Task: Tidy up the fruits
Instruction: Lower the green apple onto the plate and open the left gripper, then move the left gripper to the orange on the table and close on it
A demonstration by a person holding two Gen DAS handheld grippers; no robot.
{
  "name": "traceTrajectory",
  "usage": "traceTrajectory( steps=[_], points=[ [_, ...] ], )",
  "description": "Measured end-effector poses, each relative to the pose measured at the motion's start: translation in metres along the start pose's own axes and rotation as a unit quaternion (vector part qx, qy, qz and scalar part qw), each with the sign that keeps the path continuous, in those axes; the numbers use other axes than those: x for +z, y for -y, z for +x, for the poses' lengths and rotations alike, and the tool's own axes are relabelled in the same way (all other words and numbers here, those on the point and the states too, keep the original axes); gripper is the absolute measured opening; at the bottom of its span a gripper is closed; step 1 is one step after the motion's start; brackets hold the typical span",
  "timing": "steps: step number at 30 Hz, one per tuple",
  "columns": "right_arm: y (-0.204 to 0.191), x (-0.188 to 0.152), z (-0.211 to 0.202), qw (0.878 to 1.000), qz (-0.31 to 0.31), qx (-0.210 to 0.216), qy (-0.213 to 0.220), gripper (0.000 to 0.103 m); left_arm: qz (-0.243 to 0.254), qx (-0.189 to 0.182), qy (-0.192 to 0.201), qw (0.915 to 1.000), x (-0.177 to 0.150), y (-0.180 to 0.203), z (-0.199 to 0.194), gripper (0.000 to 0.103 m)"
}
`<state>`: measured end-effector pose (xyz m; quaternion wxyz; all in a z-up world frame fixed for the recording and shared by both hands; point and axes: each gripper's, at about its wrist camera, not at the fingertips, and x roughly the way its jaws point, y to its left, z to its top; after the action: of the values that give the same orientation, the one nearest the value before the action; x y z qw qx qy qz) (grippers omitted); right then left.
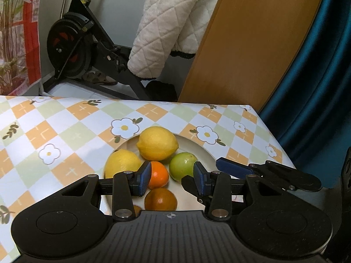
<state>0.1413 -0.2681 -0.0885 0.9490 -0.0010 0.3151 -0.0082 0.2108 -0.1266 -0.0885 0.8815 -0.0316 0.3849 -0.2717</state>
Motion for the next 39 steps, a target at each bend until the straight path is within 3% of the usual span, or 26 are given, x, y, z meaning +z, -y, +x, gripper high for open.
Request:
traceTrajectory(
  steps=[23, 33, 39],
  points=[
    [-0.056, -0.029, -0.042, 0.998, 0.028, 0.052, -0.018, 0.051, 0.003, 0.044, 0.019, 0.9988, -0.043, -0.041, -0.073, 0.044],
    [-0.081, -0.039, -0.050, 0.997, 0.006, 0.078, -0.027, 0.050, -0.027, 0.070, 0.027, 0.9968, -0.066, -0.063, -0.105, 0.044],
    [-0.092, -0.046, -0.050, 0.994, 0.001, 0.100, -0.048, 0.050, -0.047, 0.059, 0.007, 0.9971, -0.085, -0.077, -0.113, 0.044]
  ],
)
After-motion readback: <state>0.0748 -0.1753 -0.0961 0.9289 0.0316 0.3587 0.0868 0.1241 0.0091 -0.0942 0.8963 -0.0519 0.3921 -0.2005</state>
